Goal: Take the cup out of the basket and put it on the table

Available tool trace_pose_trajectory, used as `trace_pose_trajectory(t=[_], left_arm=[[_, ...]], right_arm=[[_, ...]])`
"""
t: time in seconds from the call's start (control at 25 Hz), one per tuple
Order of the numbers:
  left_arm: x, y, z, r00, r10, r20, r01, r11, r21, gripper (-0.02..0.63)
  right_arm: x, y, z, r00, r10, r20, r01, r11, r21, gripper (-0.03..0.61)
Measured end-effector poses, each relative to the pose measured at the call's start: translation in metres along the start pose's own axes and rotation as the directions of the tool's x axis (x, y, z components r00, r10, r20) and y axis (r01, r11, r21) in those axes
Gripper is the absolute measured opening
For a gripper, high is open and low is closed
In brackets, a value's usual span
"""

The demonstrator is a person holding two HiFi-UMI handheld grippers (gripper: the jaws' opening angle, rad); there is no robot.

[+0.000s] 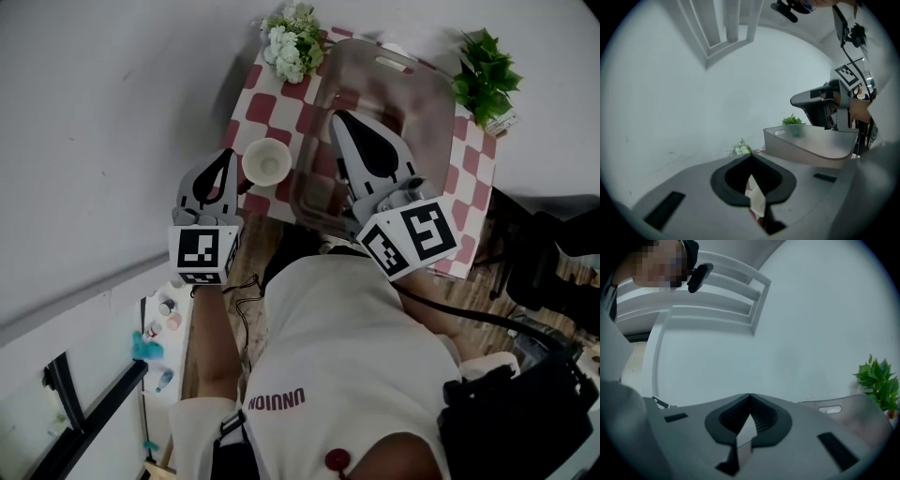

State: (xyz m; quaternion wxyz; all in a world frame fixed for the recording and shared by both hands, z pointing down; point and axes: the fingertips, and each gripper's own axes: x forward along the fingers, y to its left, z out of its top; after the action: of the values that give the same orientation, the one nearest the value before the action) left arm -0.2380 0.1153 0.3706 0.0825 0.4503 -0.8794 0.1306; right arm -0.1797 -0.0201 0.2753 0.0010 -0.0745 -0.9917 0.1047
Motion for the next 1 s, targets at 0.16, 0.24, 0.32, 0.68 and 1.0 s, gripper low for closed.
trace_pose_trajectory(t=[0.16, 0.24, 0.32, 0.68, 1.0], left_arm=[[0.002, -0.004, 0.010, 1.000, 0.010, 0.019, -0.010, 1.000, 0.004, 0.012], [0.003, -0.005, 0.013, 1.000, 0.014, 0.020, -0.014, 1.000, 0.015, 0.012], [0.003, -0.007, 0.016, 1.000, 0.016, 0.024, -0.017, 1.000, 0.026, 0.012], [0.004, -0.011, 0.023, 0.999, 0.010, 0.032, -0.011, 0.999, 0.038, 0.012], [0.004, -0.012, 0.028, 0.999, 0.005, 0.044, -0.007, 0.999, 0.034, 0.012]], right_arm=[[0.000, -0.001, 0.000, 1.000, 0.001, -0.003, -0.001, 1.000, -0.008, 0.017], [0.001, -0.001, 0.000, 1.000, 0.001, -0.005, -0.001, 1.000, -0.015, 0.017], [0.001, -0.001, 0.000, 1.000, 0.000, -0.007, 0.000, 1.000, -0.022, 0.017], [0.001, 0.001, 0.000, 1.000, 0.006, -0.010, -0.006, 0.999, -0.034, 0.017], [0.001, 0.002, 0.000, 1.000, 0.009, -0.010, -0.010, 0.999, -0.035, 0.017]])
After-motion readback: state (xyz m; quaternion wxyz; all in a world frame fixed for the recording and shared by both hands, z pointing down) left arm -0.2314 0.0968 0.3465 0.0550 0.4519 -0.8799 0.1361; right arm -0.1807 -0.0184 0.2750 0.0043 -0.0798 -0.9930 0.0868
